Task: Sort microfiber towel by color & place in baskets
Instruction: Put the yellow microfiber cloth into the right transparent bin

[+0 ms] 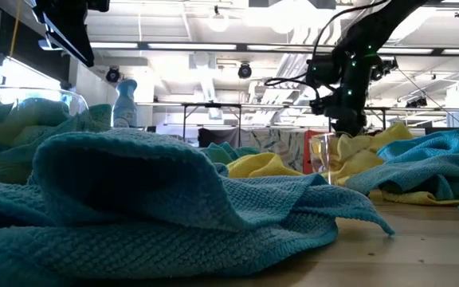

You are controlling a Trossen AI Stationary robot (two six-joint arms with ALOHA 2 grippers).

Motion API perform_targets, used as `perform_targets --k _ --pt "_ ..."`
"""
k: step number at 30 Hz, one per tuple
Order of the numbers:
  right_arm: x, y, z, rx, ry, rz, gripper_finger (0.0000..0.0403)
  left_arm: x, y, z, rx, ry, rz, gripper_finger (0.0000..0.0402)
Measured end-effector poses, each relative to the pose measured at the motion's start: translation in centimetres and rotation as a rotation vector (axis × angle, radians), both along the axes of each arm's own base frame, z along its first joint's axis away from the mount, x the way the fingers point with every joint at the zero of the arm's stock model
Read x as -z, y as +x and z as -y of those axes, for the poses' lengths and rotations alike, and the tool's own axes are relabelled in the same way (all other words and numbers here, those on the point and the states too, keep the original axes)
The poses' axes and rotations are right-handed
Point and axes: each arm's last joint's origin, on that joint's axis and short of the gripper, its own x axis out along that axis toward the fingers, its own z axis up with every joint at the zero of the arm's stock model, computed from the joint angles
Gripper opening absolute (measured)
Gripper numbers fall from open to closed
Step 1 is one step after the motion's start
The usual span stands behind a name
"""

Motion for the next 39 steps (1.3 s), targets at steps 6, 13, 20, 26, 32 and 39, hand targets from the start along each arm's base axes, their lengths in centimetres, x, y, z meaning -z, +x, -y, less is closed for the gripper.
perform_targets --k 6,13,20,26,32,39 --pt "0.1 -0.4 0.8 -0.174 0.003 0.033 0.0000 0.0 0.0 0.0 -0.017 -0.011 0.005 0.0090" --pt "2.3 0.2 1.4 -0.233 0.061 -0.003 0.0000 0.0 0.0 0.0 -0.020 -0.011 0.006 0.0090" --pt "3.3 0.6 1.8 -0.221 0.079 -0.012 0.0001 0.0 0.0 0.0 -0.021 -0.010 0.006 0.0090" --pt "3.3 0.6 1.8 -0.218 0.076 -0.009 0.0032 0.0 0.0 0.0 -0.027 0.001 0.007 0.0090" --pt "2.9 0.5 1.7 -0.217 0.079 -0.014 0.0095 0.0 0.0 0.0 -0.034 -0.003 0.008 0.0090" --pt "0.1 0.3 1.5 -0.164 0.045 0.026 0.0118 0.0 0.0 -0.1 -0.030 0.015 0.006 0.0090"
